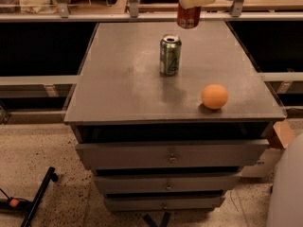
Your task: Move coke can near orange
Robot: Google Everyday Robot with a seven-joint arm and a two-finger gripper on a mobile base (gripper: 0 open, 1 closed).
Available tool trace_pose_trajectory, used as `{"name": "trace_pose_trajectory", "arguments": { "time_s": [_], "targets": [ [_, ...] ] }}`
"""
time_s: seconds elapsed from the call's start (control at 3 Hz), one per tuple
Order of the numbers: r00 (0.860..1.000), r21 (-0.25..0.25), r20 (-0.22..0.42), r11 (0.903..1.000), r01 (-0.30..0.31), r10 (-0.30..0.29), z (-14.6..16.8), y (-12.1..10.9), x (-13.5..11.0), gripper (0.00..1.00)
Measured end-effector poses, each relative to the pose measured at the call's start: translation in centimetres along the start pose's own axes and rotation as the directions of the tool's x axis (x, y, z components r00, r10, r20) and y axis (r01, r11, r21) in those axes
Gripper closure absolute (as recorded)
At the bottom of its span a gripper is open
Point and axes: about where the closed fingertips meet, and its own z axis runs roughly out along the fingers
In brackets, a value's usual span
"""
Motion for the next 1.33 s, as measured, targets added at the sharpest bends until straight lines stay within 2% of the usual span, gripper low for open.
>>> {"name": "trace_pose_trajectory", "arguments": {
  "time_s": [0.33, 0.67, 1.0, 1.33],
  "targets": [
    [1.0, -0.014, -0.003, 0.9997, -0.019, 0.019, -2.2, 1.4, 1.2, 1.0],
    [0.999, -0.05, -0.028, 0.9977, -0.046, 0.045, -2.9, 3.4, 3.2, 1.0],
    [0.996, -0.067, -0.034, 0.9937, -0.09, 0.088, -2.9, 4.9, 5.7, 1.0],
    [0.987, -0.051, -0.049, 0.9862, -0.157, 0.155, -4.0, 7.1, 9.6, 1.0]
  ]
}}
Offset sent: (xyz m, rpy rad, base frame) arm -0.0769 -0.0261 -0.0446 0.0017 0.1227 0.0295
